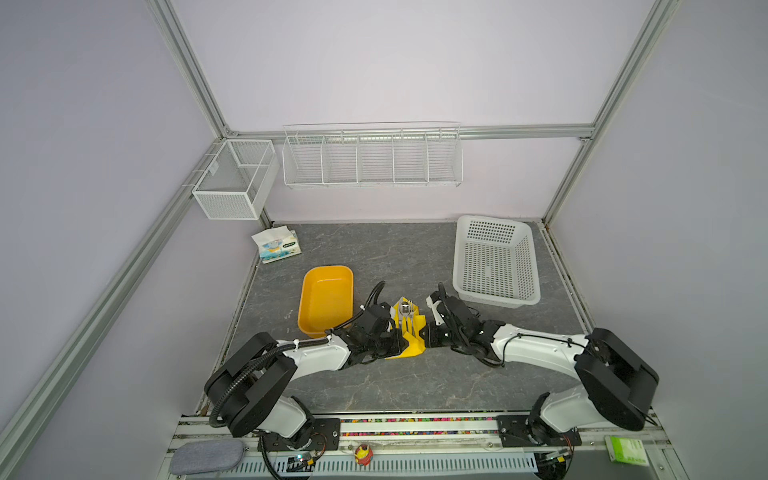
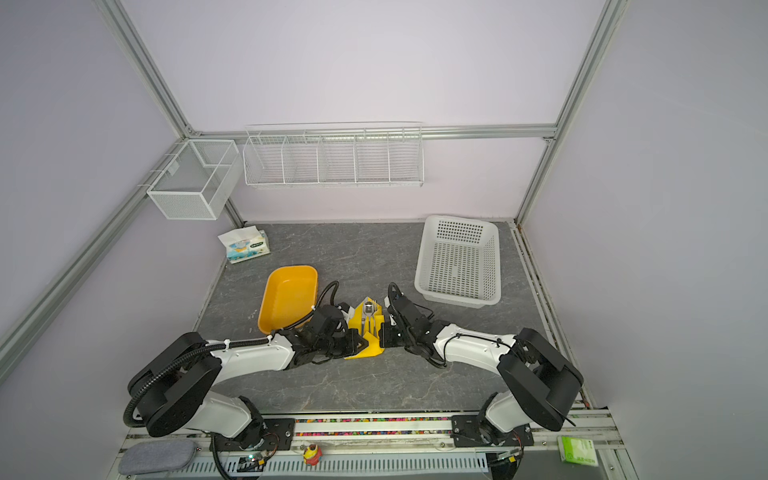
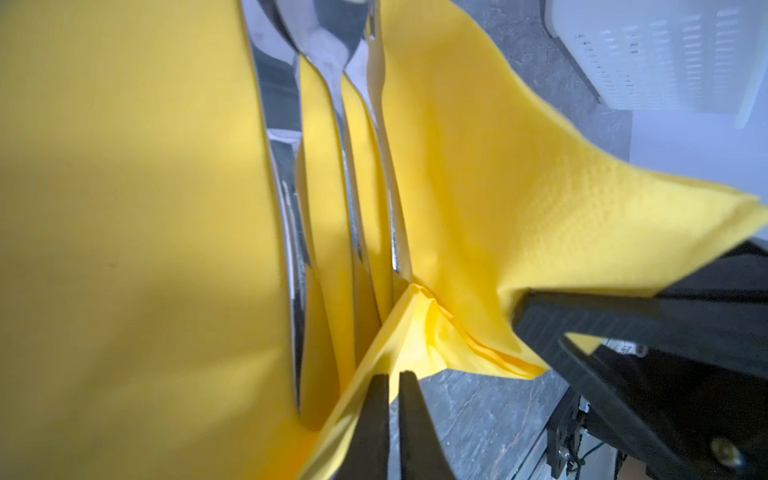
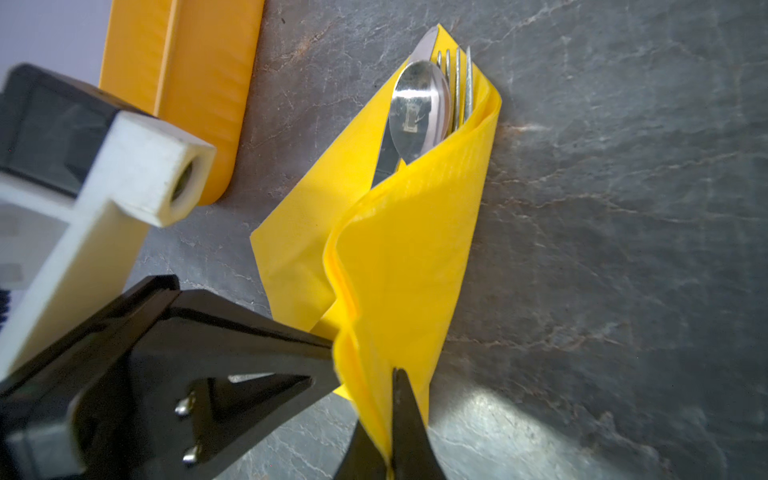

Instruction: Place the utensils on the paper napkin and roll it up

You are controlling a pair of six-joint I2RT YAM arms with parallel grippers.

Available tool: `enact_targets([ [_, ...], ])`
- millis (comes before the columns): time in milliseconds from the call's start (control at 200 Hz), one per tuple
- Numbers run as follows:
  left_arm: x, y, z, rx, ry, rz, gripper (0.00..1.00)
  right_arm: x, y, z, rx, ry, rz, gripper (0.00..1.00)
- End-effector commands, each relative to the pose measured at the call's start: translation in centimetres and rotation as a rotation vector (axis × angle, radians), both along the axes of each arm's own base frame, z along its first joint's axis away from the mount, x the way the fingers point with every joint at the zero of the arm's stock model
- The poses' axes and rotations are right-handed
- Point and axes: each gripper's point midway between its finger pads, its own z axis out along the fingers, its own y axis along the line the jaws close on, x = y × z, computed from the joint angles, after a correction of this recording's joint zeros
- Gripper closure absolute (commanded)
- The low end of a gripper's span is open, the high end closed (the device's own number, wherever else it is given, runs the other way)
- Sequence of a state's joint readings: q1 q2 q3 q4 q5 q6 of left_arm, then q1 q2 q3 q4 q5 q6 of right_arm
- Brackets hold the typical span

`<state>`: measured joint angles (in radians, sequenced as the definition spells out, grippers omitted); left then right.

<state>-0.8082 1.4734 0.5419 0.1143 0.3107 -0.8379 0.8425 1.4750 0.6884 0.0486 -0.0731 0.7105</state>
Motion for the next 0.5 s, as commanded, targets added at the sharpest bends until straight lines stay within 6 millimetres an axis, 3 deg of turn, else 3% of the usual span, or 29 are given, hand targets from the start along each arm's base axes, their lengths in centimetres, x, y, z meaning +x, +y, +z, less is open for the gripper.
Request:
enact_targets([
  [0,-0.5,0.9,-1.4,0.035,0.039,0.02,0.91,0.1,0.5,0.2,-0.007,-0.003,-0.004,0.93],
  [495,0.0,1.6,-2.5,0.058,0.057,0.073,0.91,-0.7,1.3,-0.6,-0.165,-0.054,0.05,0.92],
])
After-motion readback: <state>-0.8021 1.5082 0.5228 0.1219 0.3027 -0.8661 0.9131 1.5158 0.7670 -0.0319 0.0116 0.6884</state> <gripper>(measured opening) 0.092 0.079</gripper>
